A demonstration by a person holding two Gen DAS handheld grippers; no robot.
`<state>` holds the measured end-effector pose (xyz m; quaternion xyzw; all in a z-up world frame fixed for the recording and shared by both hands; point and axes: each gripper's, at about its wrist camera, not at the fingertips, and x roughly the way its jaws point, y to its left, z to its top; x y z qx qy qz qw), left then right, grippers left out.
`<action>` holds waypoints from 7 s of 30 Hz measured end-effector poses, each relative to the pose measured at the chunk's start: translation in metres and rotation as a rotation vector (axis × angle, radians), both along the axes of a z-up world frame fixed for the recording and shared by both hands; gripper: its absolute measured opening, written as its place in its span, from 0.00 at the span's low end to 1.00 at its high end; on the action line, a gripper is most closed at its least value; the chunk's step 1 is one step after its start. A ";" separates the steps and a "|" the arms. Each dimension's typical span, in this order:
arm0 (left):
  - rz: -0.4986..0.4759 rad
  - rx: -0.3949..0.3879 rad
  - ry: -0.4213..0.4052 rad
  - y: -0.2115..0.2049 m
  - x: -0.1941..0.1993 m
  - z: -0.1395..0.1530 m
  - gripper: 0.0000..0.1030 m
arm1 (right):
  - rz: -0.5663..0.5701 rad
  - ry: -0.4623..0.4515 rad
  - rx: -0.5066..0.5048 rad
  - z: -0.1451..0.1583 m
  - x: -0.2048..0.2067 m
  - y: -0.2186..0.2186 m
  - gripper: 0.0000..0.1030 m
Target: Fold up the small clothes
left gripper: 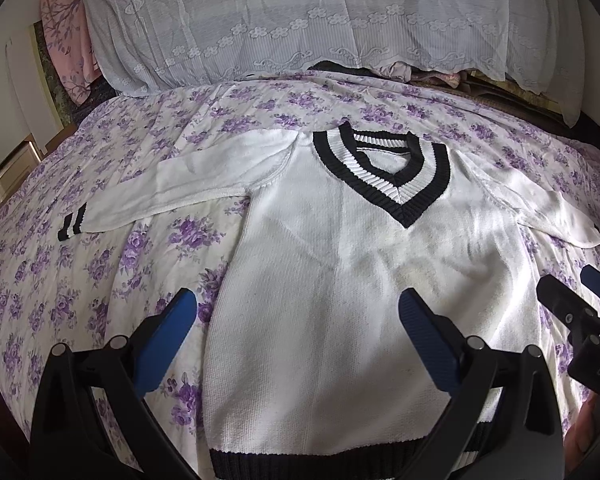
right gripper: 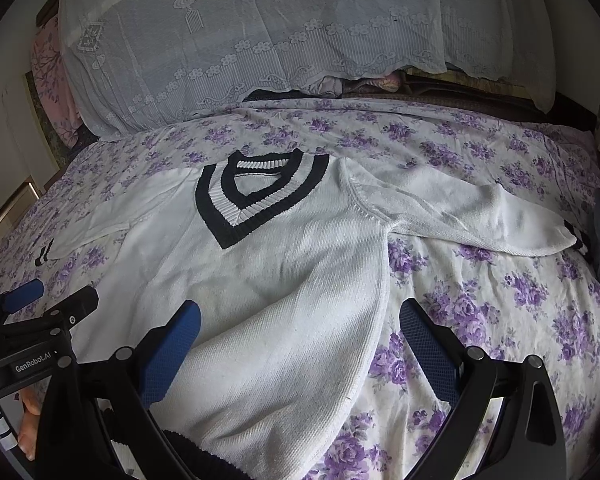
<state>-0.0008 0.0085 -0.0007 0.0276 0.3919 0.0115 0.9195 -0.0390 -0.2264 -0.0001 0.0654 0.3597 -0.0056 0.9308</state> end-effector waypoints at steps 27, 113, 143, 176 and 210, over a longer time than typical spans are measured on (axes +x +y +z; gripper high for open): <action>0.053 -0.044 0.134 0.057 -0.003 -0.058 0.96 | 0.121 0.122 0.341 -0.063 -0.019 -0.039 0.97; -0.304 -0.134 0.263 -0.207 0.192 -0.062 0.87 | -0.895 -0.194 0.785 -0.099 0.042 -0.361 0.41; -0.107 -0.008 0.086 0.026 0.214 -0.065 0.95 | -0.357 -0.325 0.435 0.007 0.123 -0.220 0.11; -0.153 -0.502 0.139 0.065 0.285 -0.045 0.94 | 0.149 0.044 0.293 -0.030 0.271 0.096 0.17; -0.272 -0.500 0.267 0.038 0.280 -0.054 0.09 | -0.129 -0.080 0.356 -0.023 0.177 -0.082 0.61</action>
